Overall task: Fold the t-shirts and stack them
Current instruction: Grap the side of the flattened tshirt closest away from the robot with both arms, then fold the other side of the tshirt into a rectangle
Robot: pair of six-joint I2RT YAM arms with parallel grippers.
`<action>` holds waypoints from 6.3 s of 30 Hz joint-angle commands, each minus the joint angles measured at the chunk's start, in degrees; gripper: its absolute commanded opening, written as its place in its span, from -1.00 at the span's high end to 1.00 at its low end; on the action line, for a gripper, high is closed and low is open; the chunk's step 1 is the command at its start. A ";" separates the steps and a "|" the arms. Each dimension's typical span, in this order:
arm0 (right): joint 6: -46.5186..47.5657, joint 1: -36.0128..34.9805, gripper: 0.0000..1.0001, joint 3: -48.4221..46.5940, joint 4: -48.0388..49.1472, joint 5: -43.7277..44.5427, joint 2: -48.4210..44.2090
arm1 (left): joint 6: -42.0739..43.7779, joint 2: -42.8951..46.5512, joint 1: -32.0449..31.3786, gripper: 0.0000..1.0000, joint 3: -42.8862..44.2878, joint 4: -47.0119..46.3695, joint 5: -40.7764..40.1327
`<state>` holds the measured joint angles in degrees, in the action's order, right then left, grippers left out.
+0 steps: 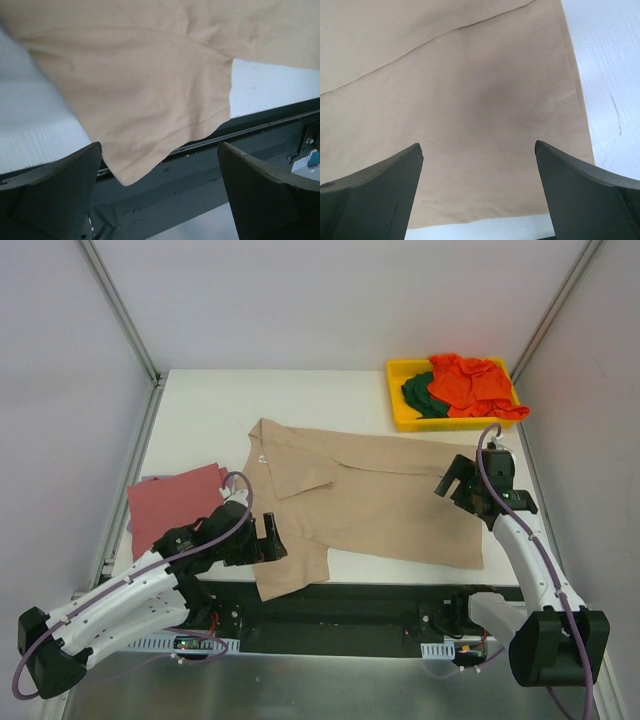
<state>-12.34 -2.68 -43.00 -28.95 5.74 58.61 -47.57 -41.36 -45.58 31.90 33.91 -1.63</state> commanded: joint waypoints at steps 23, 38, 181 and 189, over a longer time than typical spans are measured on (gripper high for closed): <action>0.12 0.48 -0.92 -0.24 -2.08 7.18 0.45 | -17.55 -7.50 -24.29 -0.53 -6.23 5.55 -2.58; -4.69 1.53 -0.92 1.69 -5.40 12.18 -3.41 | -18.79 -14.35 -24.29 0.47 -6.06 4.32 -8.48; 4.78 5.05 -0.93 -2.17 14.89 -11.10 21.73 | 21.29 -84.34 19.83 -0.98 78.77 -19.32 24.22; 5.66 5.05 -0.93 -3.75 14.45 -11.53 17.77 | 23.41 -65.18 18.95 -0.98 59.71 -19.93 12.98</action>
<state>-8.14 2.48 -43.64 -14.06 -6.24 79.64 -26.11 -120.03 -25.96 98.48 13.50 17.19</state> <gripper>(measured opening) 0.961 0.990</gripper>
